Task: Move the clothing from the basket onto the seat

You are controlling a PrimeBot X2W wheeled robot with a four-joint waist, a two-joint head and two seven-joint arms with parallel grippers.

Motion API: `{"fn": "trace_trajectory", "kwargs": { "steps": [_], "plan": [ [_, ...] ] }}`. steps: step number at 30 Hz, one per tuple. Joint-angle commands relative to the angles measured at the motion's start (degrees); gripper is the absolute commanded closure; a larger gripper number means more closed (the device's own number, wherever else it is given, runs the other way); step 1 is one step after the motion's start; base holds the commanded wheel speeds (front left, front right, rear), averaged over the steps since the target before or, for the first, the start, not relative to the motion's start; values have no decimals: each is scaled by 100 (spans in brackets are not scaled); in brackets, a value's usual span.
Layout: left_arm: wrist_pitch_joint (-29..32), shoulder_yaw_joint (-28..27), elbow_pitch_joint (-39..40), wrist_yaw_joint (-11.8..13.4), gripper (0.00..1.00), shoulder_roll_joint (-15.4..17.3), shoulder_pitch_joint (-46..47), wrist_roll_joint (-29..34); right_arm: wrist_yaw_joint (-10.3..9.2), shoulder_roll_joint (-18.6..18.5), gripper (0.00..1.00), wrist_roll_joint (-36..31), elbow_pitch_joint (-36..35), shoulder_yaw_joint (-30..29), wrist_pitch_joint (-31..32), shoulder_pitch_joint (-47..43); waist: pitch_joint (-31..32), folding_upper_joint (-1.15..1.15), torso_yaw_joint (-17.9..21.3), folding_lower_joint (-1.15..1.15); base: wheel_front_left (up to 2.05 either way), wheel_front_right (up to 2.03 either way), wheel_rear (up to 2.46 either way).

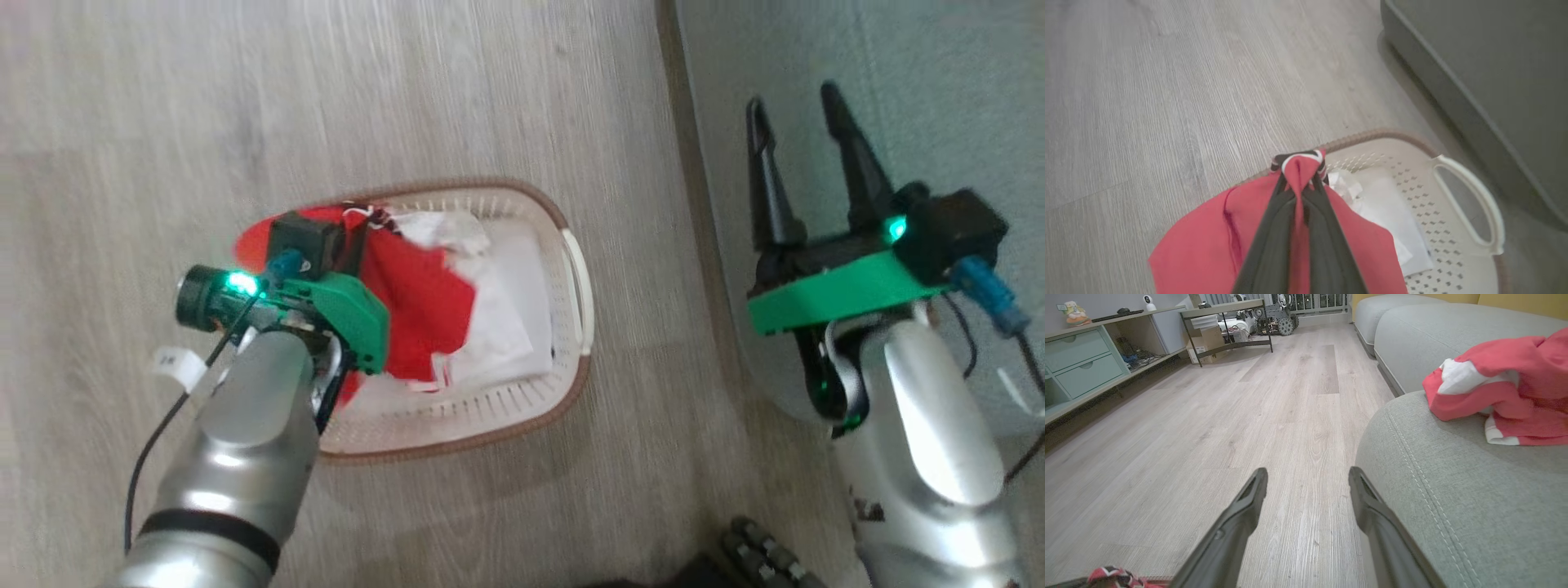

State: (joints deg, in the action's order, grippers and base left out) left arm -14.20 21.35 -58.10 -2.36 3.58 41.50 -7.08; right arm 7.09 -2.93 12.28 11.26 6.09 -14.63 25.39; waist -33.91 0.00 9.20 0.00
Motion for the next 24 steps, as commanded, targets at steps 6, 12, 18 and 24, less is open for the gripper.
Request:
{"fn": "trace_trajectory", "kwargs": {
  "steps": [6,12,18,24],
  "plan": [
    [-79,-167,1106,-179,100,3,-510,-290,40,5,0,-131,170,14,-37,-494,1286,0,-326,0,0,0,0],
    [-73,-58,1743,-278,100,-35,-774,-512,40,5,0,-264,439,-10,-37,-911,2222,0,-389,0,0,0,0],
    [83,15,2253,-285,100,-46,-871,-666,40,5,0,-344,616,30,-37,-1311,2987,0,-412,0,0,0,0],
    [328,-10,2697,-238,100,-19,-844,-796,40,5,0,-375,719,200,-37,-1532,3455,0,-397,0,0,0,0]
  ]
}}
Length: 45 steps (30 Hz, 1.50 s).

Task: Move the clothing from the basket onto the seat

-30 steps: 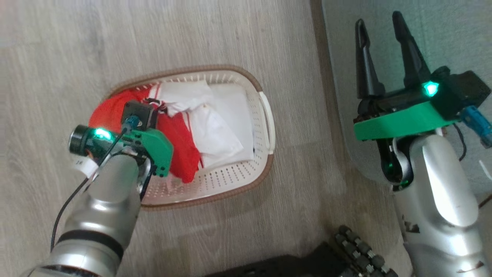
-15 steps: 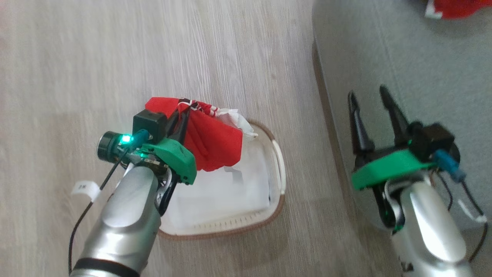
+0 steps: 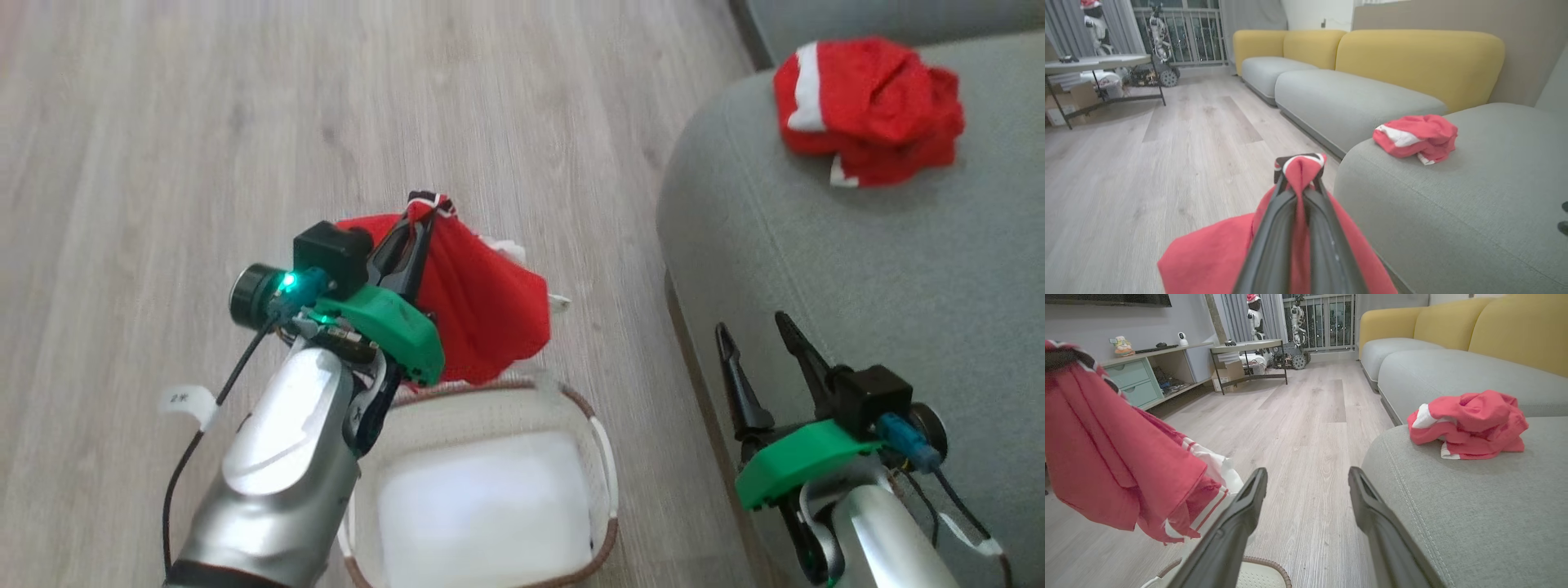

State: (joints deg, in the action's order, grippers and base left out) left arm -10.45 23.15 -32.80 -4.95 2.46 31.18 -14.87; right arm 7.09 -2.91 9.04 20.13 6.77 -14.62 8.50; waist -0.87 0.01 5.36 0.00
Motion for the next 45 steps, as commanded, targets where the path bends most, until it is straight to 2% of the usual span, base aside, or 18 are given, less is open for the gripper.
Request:
{"fn": "trace_trajectory", "kwargs": {
  "steps": [1,9,19,26,42,43,45],
  "plan": [
    [3,-189,242,27,100,93,211,-31,40,3,0,-53,-163,138,-38,143,187,-1,-19,0,0,0,0],
    [276,-125,755,77,100,88,414,-100,40,3,0,-31,-213,353,0,117,407,-1,-91,0,0,0,0],
    [348,224,1063,164,100,53,572,-276,40,3,0,280,-383,1416,259,714,486,-1,-292,0,0,0,0],
    [320,513,1103,244,100,45,669,-424,40,3,0,328,99,1984,313,1220,514,-1,-481,0,0,0,0],
    [290,1226,1372,478,100,43,612,-856,40,-8,0,679,1485,2823,170,2032,618,-1,-873,0,0,0,0],
    [292,1258,1381,490,100,43,607,-874,40,-6,7,721,1549,2876,154,2085,625,-1,-889,0,0,0,0],
    [298,1311,1383,520,100,43,592,-894,40,-4,51,788,1659,2980,118,2192,637,-1,-919,0,0,0,0]
  ]
}}
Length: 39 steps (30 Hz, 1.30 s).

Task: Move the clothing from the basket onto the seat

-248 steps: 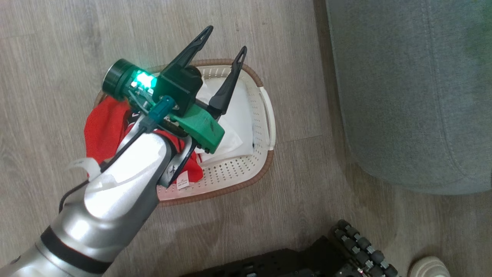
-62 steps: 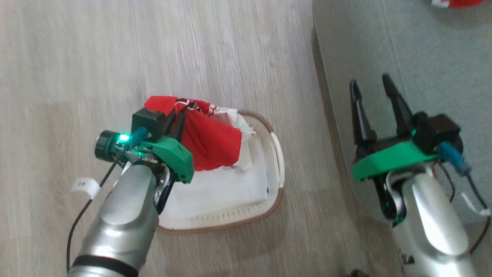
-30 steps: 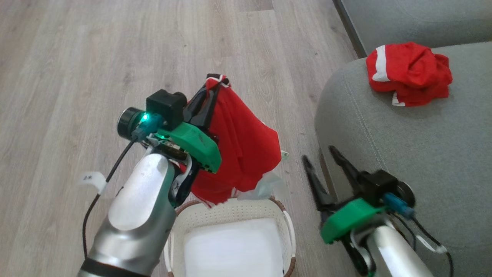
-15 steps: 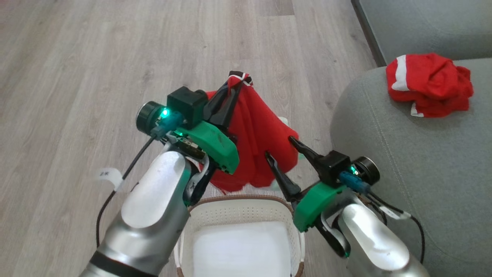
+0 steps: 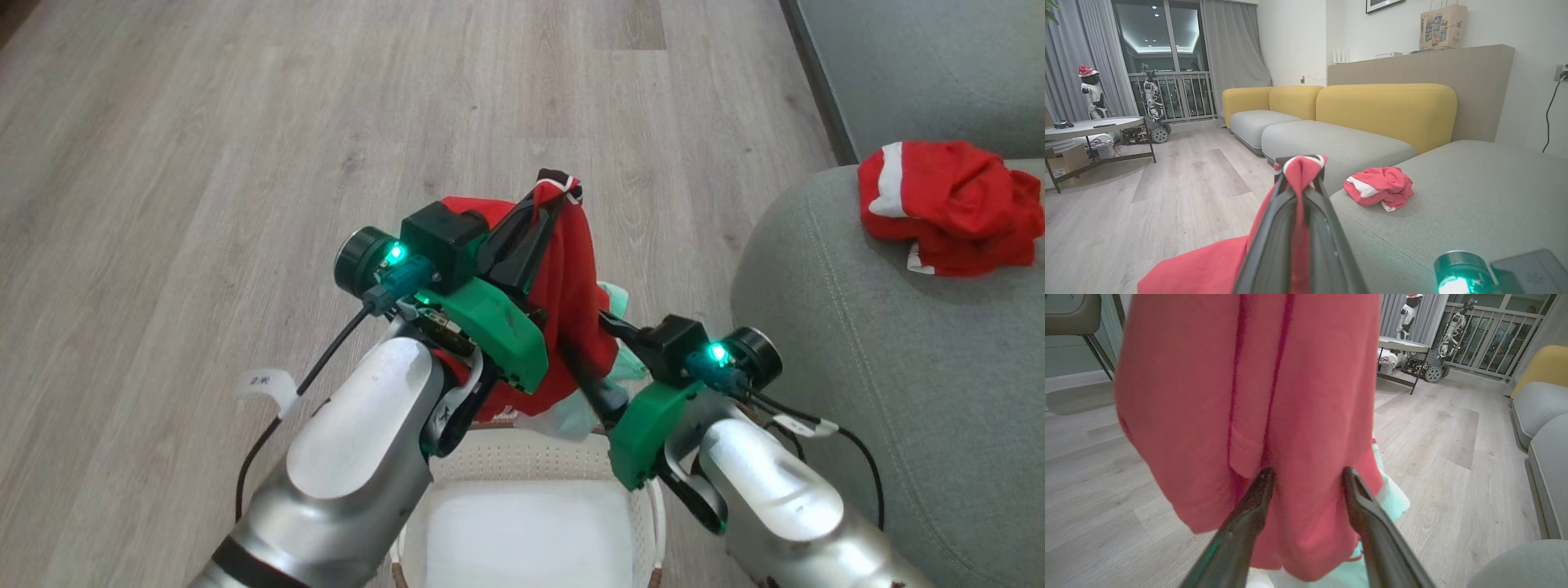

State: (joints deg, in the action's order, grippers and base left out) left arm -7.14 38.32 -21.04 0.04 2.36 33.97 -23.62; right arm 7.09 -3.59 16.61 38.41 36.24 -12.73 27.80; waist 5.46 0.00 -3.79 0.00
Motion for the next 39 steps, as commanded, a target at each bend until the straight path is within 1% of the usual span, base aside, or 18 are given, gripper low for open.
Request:
{"fn": "trace_trajectory", "kwargs": {
  "steps": [1,2,3,4,9,14,15,16,17,18,19,20,22,26,32,39],
  "plan": [
    [-31,-186,199,33,100,53,306,-19,40,66,62,66,-120,72,-89,307,8,0,-16,0,0,0,0],
    [-31,-172,190,43,100,53,298,-23,40,66,71,100,-76,111,-107,348,12,0,-26,0,0,0,0],
    [-34,-161,183,51,100,53,289,-29,40,67,84,131,-36,145,-123,382,15,0,-33,0,0,0,0],
    [-34,-154,173,60,100,53,278,-37,40,68,100,160,0,180,-138,412,17,0,-38,0,0,0,0],
    [-64,-144,103,100,100,65,221,-67,40,69,100,287,119,301,-189,526,20,0,-26,0,0,0,0],
    [-96,-131,41,140,100,96,169,-76,40,57,100,309,203,185,-214,626,6,0,57,0,0,0,0],
    [-104,-131,31,151,83,100,156,-80,40,38,100,307,210,124,-217,647,2,0,82,0,0,0,0],
    [-109,-127,20,154,62,103,143,-87,40,11,100,300,212,58,-220,669,-2,0,106,0,0,0,0],
    [-112,-123,7,153,53,107,131,-97,40,-20,100,288,209,-20,-221,693,-7,0,135,0,0,0,0],
    [-119,-119,-4,153,39,112,119,-104,40,-55,100,271,191,-112,-223,716,-12,0,167,0,0,0,0],
    [-113,-113,-18,145,29,115,101,-124,40,-89,100,251,152,-216,-224,733,-18,0,202,0,0,0,0],
    [-108,-121,-27,131,20,114,70,-176,40,-125,100,227,98,-335,-224,744,-25,0,240,0,0,0,0],
    [-121,-148,-19,112,0,105,2,-304,40,-192,100,186,-34,-615,-225,739,-41,0,318,0,0,0,0],
    [-187,-100,-37,161,0,106,-113,-317,40,-361,100,27,-249,-1130,-226,699,-79,0,493,0,0,0,0],
    [-328,36,-112,145,0,92,-311,-375,40,-561,100,-200,-540,-1777,-226,603,-123,0,823,0,0,0,0],
    [-445,281,-175,175,0,73,-544,-415,40,-734,100,-424,-909,-2210,-179,381,-181,0,1388,0,0,0,0]
  ]
}}
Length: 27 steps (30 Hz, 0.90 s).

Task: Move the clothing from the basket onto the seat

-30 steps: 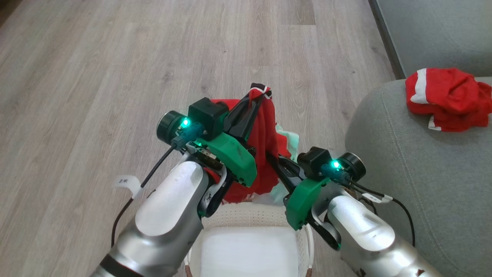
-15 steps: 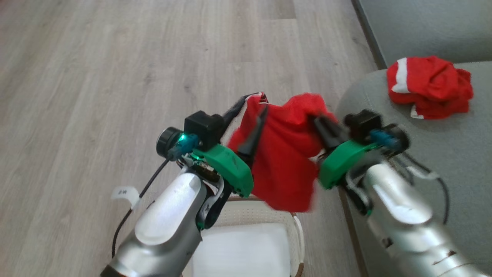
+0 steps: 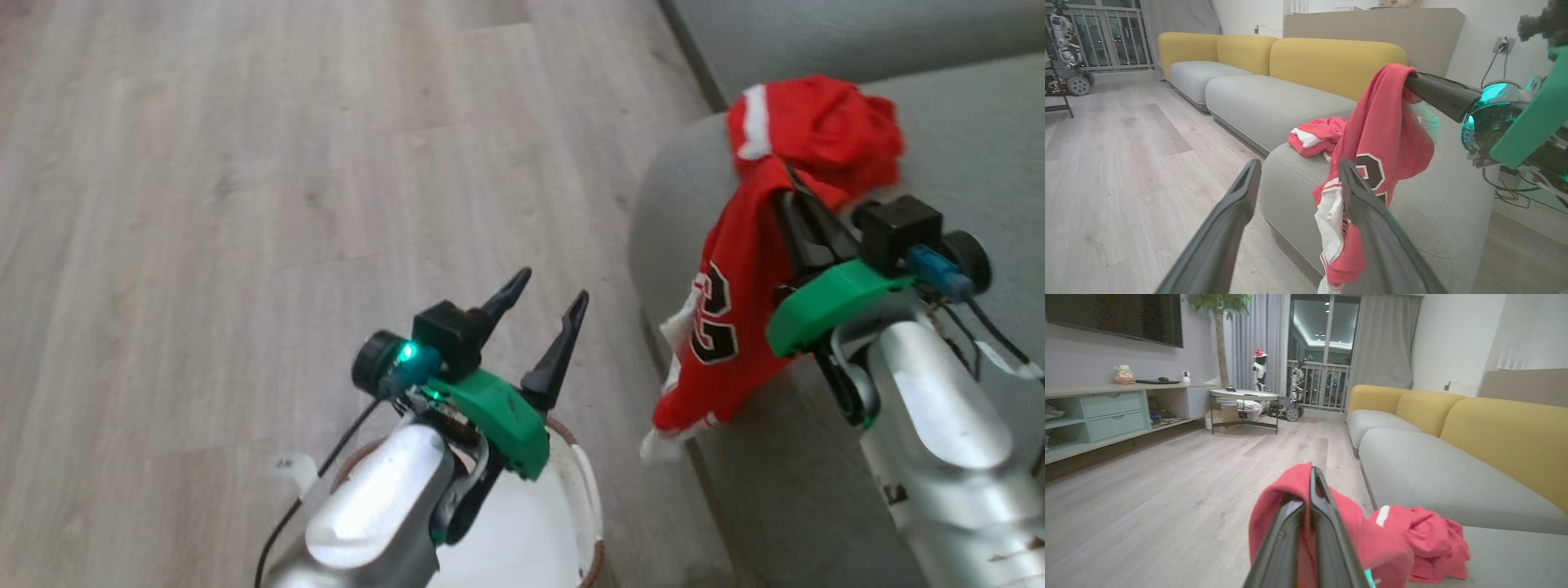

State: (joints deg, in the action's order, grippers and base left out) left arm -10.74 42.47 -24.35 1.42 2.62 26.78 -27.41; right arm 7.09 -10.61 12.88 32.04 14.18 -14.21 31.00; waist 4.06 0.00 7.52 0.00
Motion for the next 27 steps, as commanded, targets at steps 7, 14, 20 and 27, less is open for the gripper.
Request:
{"fn": "trace_trajectory", "kwargs": {
  "steps": [7,14,20,27],
  "plan": [
    [-212,125,175,80,0,32,65,-86,40,-170,100,-153,-791,-192,220,-70,-163,0,864,0,0,0,0],
    [-285,358,113,122,0,28,89,-163,40,-268,100,-126,-1208,-190,477,-86,-330,0,1216,0,0,0,0],
    [-341,519,77,193,0,27,184,-216,40,-356,100,-11,-1384,-120,690,146,-496,0,1230,0,0,0,0],
    [-394,542,147,273,0,27,397,-124,40,-656,100,357,-1272,-100,967,1114,-926,0,1018,0,0,0,0]
  ]
}}
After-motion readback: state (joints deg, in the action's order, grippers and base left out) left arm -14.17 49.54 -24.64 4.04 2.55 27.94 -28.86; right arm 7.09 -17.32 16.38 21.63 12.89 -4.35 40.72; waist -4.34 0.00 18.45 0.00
